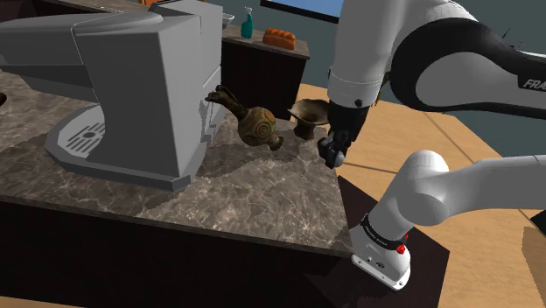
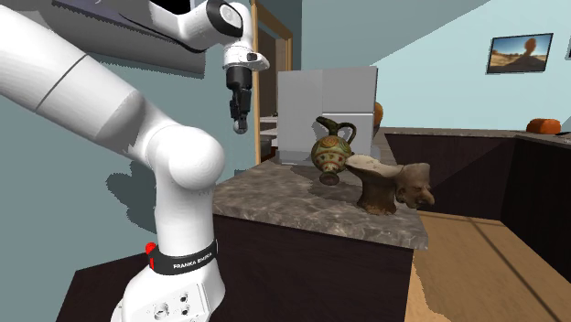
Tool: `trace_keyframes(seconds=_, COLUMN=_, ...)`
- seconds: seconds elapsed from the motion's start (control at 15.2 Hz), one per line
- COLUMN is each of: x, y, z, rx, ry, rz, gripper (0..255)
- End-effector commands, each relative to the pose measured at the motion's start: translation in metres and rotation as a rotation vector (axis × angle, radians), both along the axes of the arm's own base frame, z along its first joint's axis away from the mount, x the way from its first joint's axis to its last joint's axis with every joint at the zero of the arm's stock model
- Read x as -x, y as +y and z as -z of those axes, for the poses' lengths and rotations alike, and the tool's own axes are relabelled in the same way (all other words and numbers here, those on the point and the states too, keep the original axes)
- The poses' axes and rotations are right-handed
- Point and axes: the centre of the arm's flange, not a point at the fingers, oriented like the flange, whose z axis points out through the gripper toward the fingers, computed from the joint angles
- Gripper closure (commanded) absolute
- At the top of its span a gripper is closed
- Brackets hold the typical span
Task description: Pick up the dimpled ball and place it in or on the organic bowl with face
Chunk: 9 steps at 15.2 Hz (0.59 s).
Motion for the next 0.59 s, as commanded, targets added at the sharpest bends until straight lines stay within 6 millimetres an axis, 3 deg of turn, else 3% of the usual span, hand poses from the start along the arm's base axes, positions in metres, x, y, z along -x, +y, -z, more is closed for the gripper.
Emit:
trace_keyframes(seconds=0.0, x=0.0, y=-0.001, z=-0.011, rx=0.0, ry=0.0, rz=0.0, gripper=255)
trace_keyframes(seconds=0.4, x=0.0, y=-0.001, z=-0.041, rx=0.0, ry=0.0, rz=0.0, gripper=255)
trace_keyframes(seconds=0.53, x=-0.016, y=-0.021, z=-0.041, rx=0.0, ry=0.0, rz=0.0, gripper=255)
